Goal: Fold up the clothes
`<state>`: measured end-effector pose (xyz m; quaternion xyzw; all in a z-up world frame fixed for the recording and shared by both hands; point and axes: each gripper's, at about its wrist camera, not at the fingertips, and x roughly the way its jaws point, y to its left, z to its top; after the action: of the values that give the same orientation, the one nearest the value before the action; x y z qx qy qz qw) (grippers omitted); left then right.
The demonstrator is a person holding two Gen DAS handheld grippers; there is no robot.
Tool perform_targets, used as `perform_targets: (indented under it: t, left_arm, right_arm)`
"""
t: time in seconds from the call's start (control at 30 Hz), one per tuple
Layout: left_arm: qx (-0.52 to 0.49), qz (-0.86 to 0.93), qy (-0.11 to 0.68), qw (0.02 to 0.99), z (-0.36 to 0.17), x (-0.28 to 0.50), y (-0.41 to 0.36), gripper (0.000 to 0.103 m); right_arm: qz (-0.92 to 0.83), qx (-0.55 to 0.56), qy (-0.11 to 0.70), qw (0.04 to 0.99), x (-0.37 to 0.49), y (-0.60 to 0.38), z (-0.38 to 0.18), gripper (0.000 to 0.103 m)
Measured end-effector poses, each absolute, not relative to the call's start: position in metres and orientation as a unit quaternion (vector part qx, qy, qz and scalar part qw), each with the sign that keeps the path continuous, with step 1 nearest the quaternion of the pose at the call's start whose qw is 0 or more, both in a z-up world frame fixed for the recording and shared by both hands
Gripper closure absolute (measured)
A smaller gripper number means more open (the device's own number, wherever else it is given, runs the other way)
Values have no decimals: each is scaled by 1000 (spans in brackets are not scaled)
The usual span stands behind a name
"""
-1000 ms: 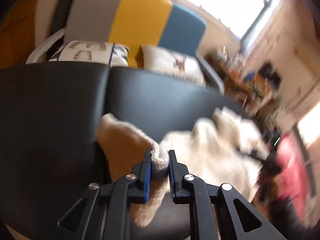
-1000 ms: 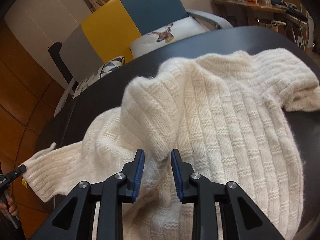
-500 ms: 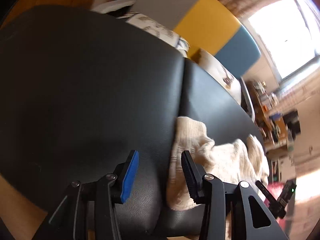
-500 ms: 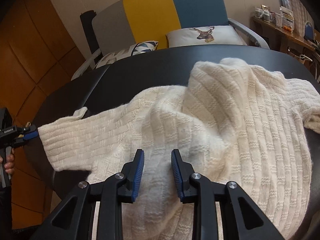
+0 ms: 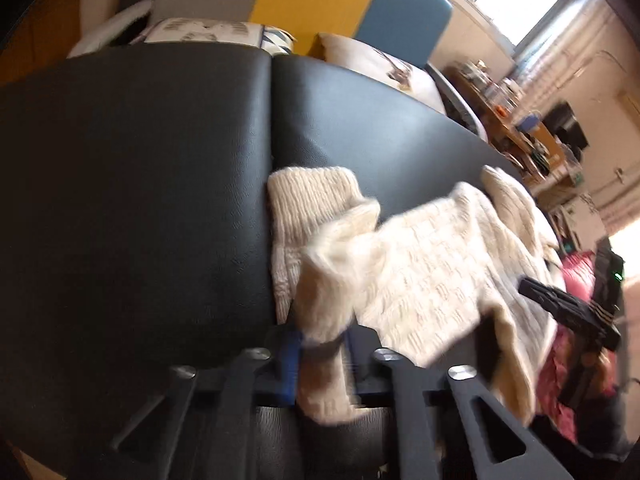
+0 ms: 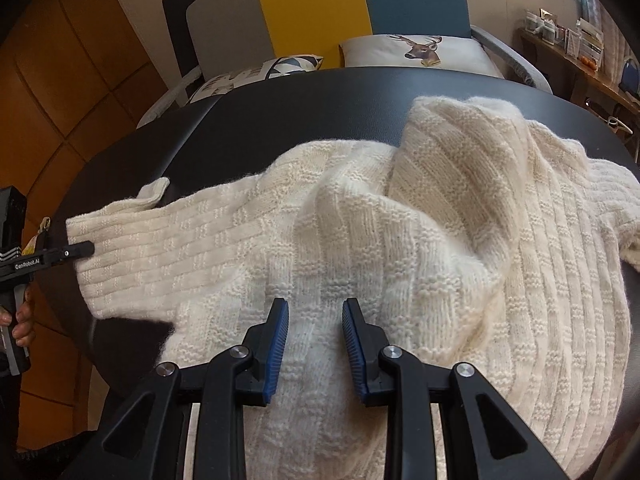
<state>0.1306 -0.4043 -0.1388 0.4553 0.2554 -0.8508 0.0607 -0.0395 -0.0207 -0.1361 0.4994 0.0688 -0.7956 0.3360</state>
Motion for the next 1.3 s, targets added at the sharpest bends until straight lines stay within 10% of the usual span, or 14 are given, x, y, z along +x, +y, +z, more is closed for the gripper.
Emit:
perform_targets:
  t: [0.33, 0.63, 1.3]
  left_arm:
    - [265, -920, 206, 201, -5, 137, -440, 91]
    - [430, -804, 294, 288, -94, 119, -513, 86]
    - [377, -750, 418, 347, -102, 256, -574, 58]
  right_arm:
    - [-759, 534, 76, 366, -50, -69, -156, 75]
    - [-754, 530, 50, 383, -60, -84, -149, 75]
    - [-776, 521, 34, 354, -44, -15, -132, 75]
